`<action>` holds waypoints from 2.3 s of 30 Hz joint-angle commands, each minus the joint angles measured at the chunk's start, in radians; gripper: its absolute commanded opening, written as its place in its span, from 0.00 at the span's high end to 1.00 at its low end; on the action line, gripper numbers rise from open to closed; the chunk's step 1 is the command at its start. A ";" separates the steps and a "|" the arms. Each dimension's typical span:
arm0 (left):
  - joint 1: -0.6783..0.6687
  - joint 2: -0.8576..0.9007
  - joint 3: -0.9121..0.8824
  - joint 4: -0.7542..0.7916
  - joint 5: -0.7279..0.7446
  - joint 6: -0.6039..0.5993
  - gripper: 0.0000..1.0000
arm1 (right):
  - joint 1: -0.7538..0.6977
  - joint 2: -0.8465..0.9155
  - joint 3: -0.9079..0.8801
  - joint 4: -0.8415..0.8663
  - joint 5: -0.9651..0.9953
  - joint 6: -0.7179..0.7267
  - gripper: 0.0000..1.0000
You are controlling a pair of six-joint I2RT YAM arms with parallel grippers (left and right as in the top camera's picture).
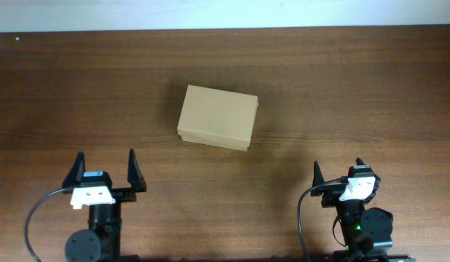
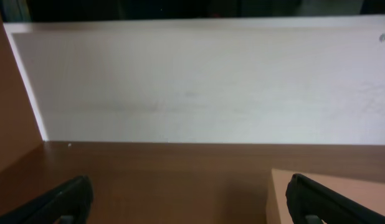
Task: Pack container
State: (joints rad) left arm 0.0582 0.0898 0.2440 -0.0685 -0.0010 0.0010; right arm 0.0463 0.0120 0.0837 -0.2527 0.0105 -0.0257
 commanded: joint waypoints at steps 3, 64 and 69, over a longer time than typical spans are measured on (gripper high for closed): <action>-0.004 -0.079 -0.076 0.009 -0.007 0.015 0.00 | -0.008 -0.009 -0.007 -0.001 -0.002 0.008 0.01; -0.005 -0.084 -0.200 -0.089 -0.007 0.015 0.00 | -0.008 -0.009 -0.007 -0.001 -0.002 0.008 0.01; -0.005 -0.084 -0.200 -0.089 -0.007 0.015 0.00 | -0.008 -0.009 -0.007 -0.001 -0.002 0.008 0.01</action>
State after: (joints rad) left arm 0.0582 0.0158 0.0532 -0.1635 -0.0010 0.0010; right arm 0.0463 0.0120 0.0837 -0.2523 0.0105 -0.0265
